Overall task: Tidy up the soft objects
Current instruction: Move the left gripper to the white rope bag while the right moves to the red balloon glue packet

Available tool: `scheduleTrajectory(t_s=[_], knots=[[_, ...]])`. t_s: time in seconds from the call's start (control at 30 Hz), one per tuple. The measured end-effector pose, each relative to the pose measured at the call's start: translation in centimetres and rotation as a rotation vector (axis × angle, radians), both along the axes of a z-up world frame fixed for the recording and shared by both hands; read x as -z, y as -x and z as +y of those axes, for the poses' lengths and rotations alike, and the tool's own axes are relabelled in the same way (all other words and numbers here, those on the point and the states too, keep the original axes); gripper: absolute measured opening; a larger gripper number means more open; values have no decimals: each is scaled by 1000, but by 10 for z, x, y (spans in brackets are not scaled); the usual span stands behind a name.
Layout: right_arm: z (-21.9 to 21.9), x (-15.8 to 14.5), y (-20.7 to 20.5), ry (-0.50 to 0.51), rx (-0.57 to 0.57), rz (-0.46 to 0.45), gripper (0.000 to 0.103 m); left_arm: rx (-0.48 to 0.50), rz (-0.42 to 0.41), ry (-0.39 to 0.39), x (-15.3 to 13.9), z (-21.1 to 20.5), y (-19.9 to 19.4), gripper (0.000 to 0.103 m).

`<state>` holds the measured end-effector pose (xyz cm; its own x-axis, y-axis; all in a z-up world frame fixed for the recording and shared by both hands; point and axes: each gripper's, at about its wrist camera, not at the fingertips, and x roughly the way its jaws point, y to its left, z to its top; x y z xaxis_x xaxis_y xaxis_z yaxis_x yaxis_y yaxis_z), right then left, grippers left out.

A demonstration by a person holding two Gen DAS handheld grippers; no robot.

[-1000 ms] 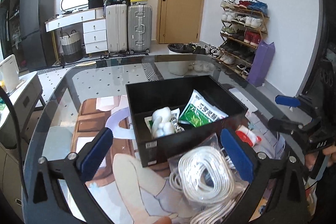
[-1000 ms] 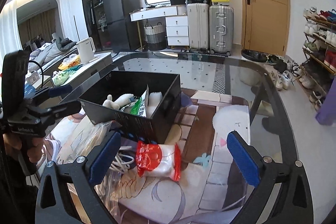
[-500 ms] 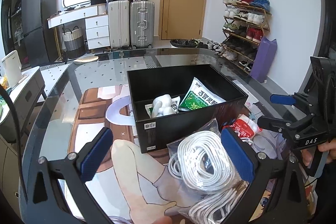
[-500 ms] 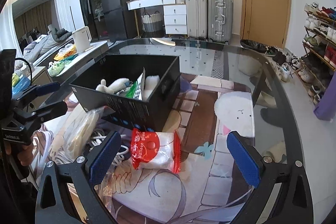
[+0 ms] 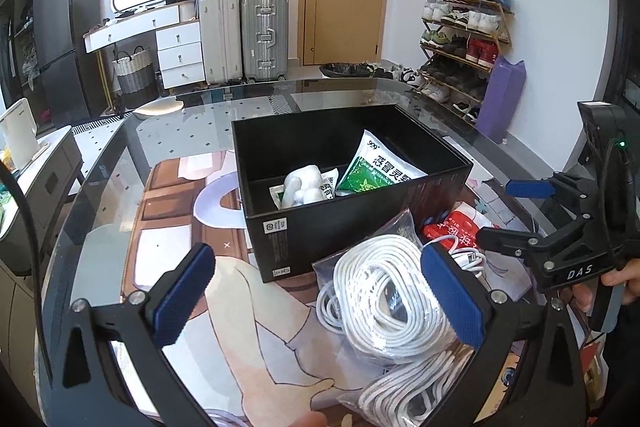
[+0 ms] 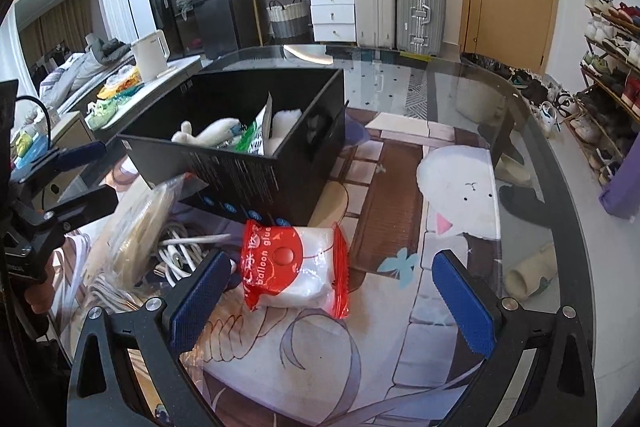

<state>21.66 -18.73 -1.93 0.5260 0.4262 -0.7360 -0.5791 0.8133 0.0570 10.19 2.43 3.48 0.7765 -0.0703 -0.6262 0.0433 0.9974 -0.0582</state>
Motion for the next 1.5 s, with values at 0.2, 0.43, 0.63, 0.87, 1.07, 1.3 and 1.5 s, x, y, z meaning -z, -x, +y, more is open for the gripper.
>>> scheduleTrajectory(t_s=[0.2, 0.43, 0.63, 0.87, 1.07, 1.3, 1.5], knots=[[2, 12, -5, 35, 6, 31, 102, 2, 1, 1, 0, 0, 0, 103], [9, 19, -7, 55, 0, 40, 102, -1, 6, 0, 0, 0, -1, 103], [8, 23, -12, 67, 24, 56, 102, 1, 12, -3, 1, 3, -2, 103], [13, 25, -14, 88, 16, 55, 102, 8, 25, -6, 5, 2, -4, 103], [16, 24, -12, 117, 11, 34, 102, 11, 28, -7, 6, 2, -4, 103], [14, 23, -11, 122, 6, 30, 102, 11, 30, -5, 6, 2, -4, 103], [18, 26, -9, 122, -6, 31, 98, 16, 35, -15, 8, 0, -4, 103]])
